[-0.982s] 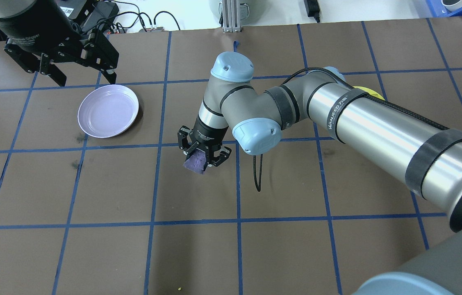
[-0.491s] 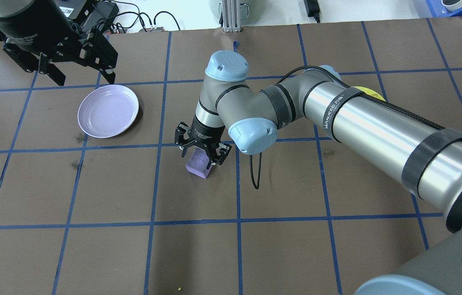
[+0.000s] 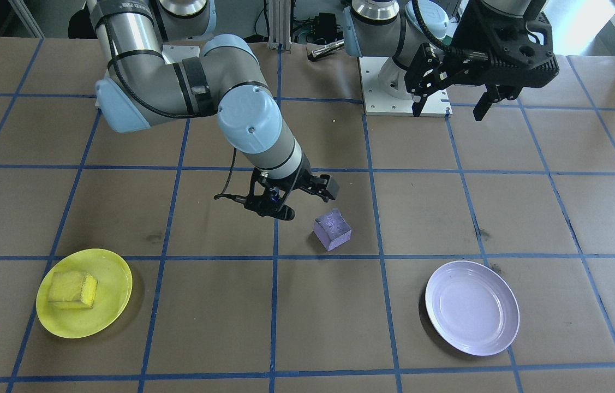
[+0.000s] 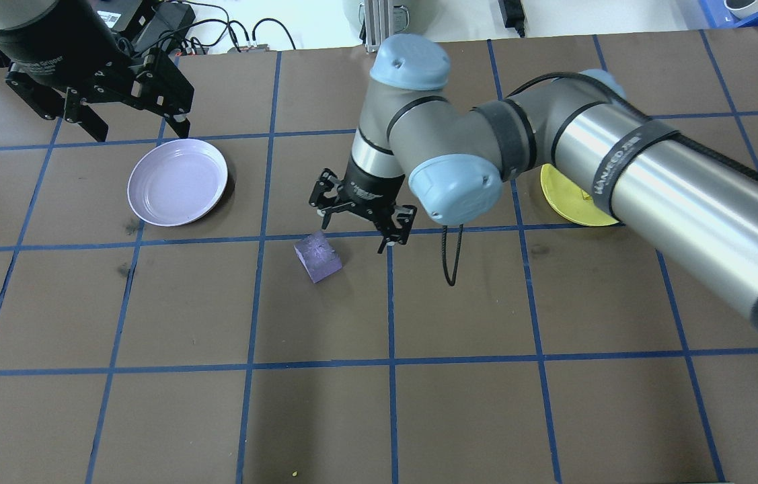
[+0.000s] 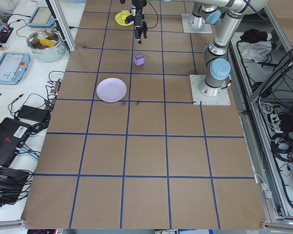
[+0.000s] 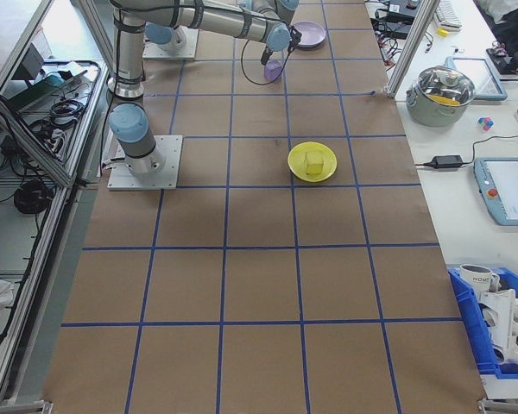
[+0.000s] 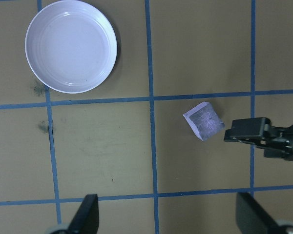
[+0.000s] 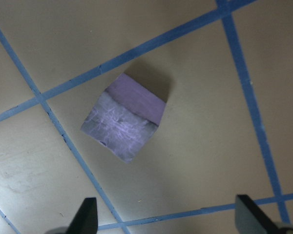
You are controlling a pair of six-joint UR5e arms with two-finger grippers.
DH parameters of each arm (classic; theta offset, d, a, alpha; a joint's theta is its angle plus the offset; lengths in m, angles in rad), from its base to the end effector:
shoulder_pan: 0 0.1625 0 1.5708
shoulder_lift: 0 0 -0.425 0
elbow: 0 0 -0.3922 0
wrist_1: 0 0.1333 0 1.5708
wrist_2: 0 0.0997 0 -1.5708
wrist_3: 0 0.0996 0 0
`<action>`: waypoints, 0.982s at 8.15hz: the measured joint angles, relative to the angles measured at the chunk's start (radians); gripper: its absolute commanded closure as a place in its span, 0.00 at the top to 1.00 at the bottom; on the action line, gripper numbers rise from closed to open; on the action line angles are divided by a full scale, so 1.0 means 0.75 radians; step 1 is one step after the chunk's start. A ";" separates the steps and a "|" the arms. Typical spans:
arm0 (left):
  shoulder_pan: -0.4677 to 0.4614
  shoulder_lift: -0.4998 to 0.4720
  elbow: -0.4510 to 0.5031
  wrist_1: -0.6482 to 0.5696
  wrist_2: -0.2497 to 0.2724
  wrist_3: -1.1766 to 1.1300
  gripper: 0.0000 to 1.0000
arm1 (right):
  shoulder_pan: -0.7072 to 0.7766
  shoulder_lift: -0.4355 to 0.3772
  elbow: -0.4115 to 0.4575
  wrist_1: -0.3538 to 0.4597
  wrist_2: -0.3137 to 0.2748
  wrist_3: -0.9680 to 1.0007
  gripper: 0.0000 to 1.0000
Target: Sort blocks by color into plates
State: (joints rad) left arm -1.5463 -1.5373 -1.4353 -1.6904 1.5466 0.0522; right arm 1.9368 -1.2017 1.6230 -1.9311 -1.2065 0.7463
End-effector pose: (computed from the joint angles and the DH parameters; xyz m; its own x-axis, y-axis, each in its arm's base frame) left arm -0.1240 -0.4801 0.5587 -0.9994 0.0288 0.0216 0.0277 0.9983 -0.0506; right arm 0.3742 -0.5046 0.2995 -0.8888 0.4022 -0.2197 0.3354 0.8976 0.2862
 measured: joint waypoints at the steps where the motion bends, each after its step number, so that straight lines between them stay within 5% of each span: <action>1: 0.000 -0.003 0.001 0.001 -0.001 -0.001 1.00 | -0.078 -0.041 -0.001 0.060 -0.080 -0.169 1.00; 3: -0.002 -0.057 0.009 0.059 -0.009 -0.066 1.00 | -0.257 -0.123 -0.003 0.148 -0.222 -0.600 1.00; 5: -0.020 -0.175 0.016 0.205 -0.027 -0.261 1.00 | -0.437 -0.217 -0.004 0.260 -0.283 -0.927 1.00; 8: -0.060 -0.323 0.021 0.307 -0.099 -0.596 1.00 | -0.531 -0.354 0.000 0.353 -0.428 -1.102 1.00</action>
State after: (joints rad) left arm -1.5912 -1.7800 -1.4197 -1.4603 1.4723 -0.3951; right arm 1.5388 -1.4675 1.6227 -1.6663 -1.5276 -0.0804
